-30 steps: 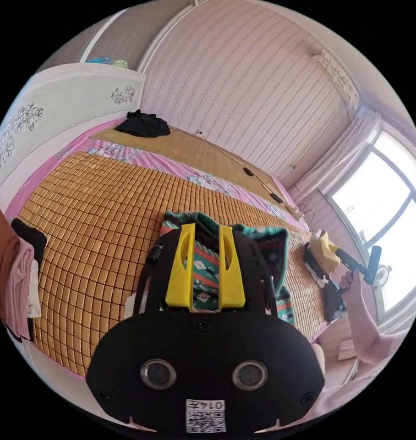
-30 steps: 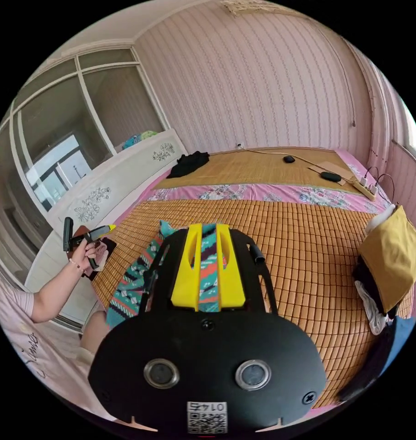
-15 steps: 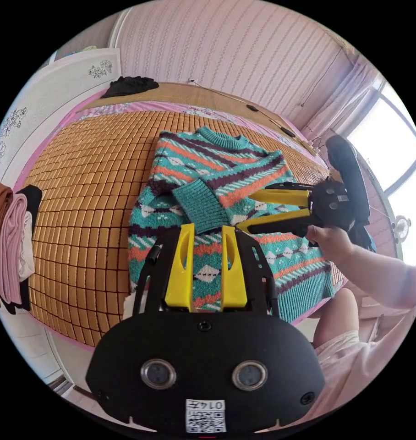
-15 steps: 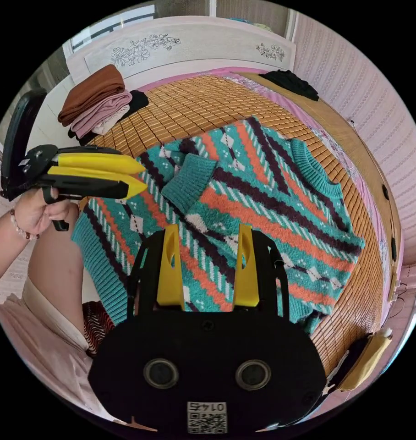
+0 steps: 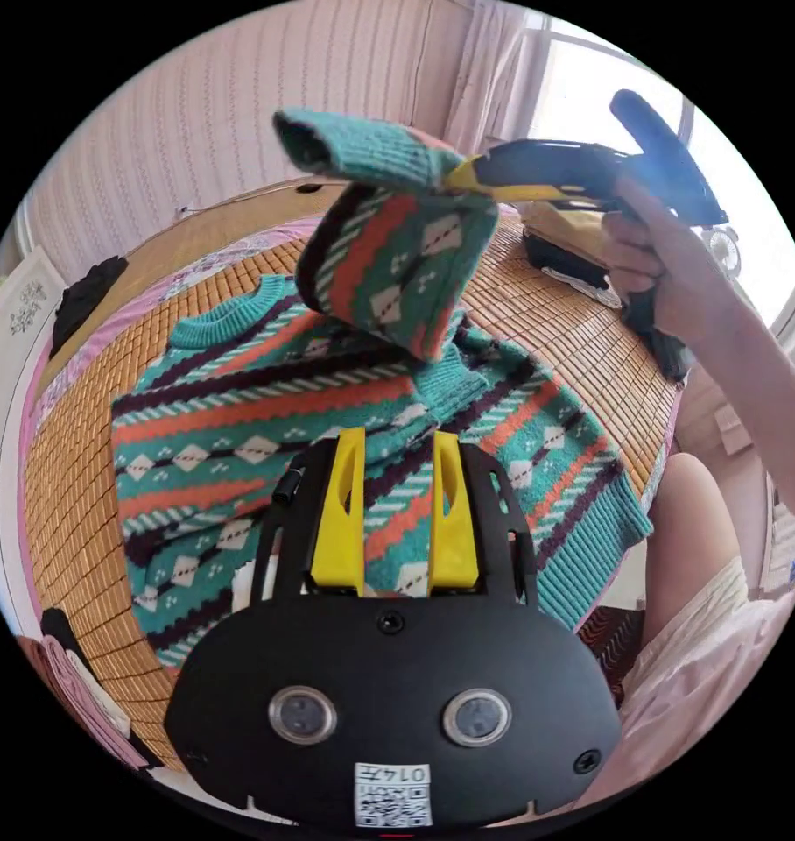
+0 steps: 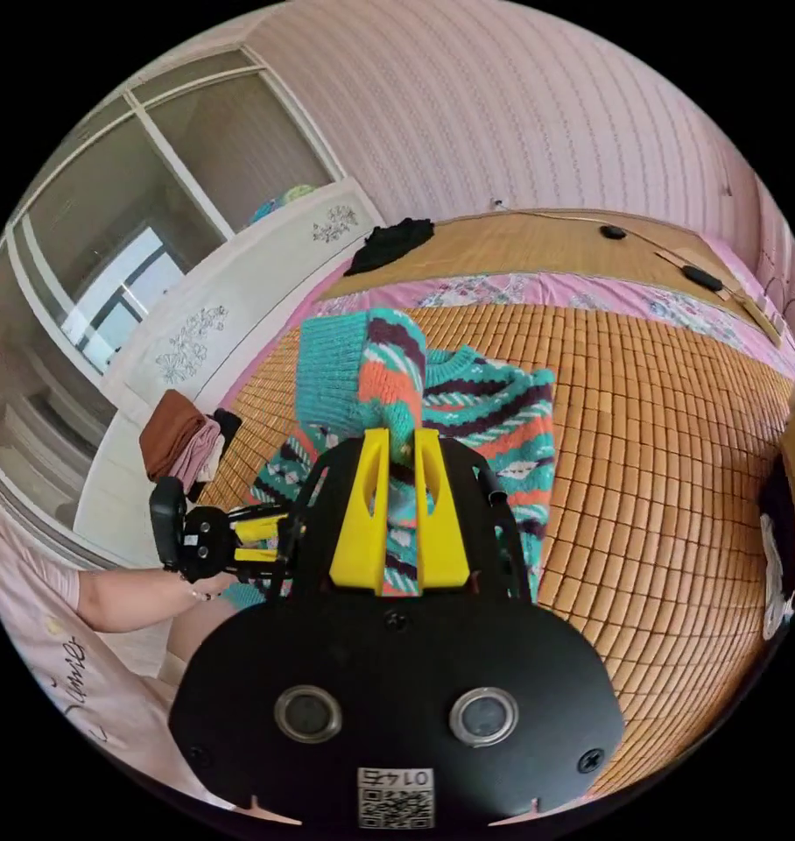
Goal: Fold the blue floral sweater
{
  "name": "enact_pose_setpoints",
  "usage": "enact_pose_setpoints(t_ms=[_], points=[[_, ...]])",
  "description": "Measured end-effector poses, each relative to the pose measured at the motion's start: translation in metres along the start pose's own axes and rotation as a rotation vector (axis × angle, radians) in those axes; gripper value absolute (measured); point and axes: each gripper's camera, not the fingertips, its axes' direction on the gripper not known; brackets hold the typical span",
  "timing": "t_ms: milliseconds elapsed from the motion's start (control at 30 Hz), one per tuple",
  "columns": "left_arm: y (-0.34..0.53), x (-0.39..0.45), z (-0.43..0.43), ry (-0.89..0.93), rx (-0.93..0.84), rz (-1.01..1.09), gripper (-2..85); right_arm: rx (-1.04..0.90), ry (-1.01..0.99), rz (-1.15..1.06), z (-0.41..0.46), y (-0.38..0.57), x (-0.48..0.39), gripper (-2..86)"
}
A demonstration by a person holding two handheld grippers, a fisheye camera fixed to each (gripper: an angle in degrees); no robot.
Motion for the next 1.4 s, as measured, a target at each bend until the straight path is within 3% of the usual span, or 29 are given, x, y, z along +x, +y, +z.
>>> enact_pose_setpoints(t_ms=[167, 300, 433, 567, 667, 767, 900, 1100, 1167, 1300, 1400], points=[[-0.051, 0.028, 0.061, -0.013, -0.203, 0.086, 10.9, 0.215, 0.289, 0.120, -0.101, 0.023, 0.065, 3.9], [-0.053, 0.007, 0.041, 0.044, -0.124, -0.020, 6.1, 0.196, 0.458, 0.209, -0.128, 0.041, 0.124, 2.6], [-0.017, -0.065, -0.046, 0.090, 0.167, -0.304, 5.6, 0.153, 0.472, 0.317, -0.119, 0.056, 0.177, 1.5], [0.068, -0.148, -0.142, -0.174, 0.317, -0.653, 5.2, 0.132, 0.522, 0.386, -0.103, 0.060, 0.203, 1.2], [0.132, -0.193, -0.179, -0.484, 0.197, -0.930, 4.7, 0.081, 0.539, 0.409, -0.088, 0.061, 0.223, 1.2], [0.175, -0.208, -0.202, -0.590, 0.173, -1.076, 4.8, 0.007, 0.688, 0.497, -0.078, 0.070, 0.232, 1.3], [0.172, -0.197, -0.202, -0.581, 0.200, -0.972, 4.3, 0.042, 0.722, 0.416, -0.062, 0.072, 0.196, 0.7], [0.102, -0.190, -0.137, -0.426, 0.088, -0.695, 5.3, -0.222, 0.478, -0.017, 0.071, 0.010, 0.112, 2.0], [0.081, -0.192, -0.113, -0.297, 0.077, -0.641, 5.3, -0.305, 0.449, -0.126, 0.119, -0.007, 0.085, 2.3], [0.055, -0.182, -0.068, -0.222, -0.015, -0.531, 5.2, -0.387, 0.535, -0.298, 0.211, -0.033, 0.037, -0.5], [0.055, -0.181, -0.018, -0.145, -0.195, -0.534, 5.4, -0.544, 0.632, -0.320, 0.263, -0.033, 0.040, -0.6]])
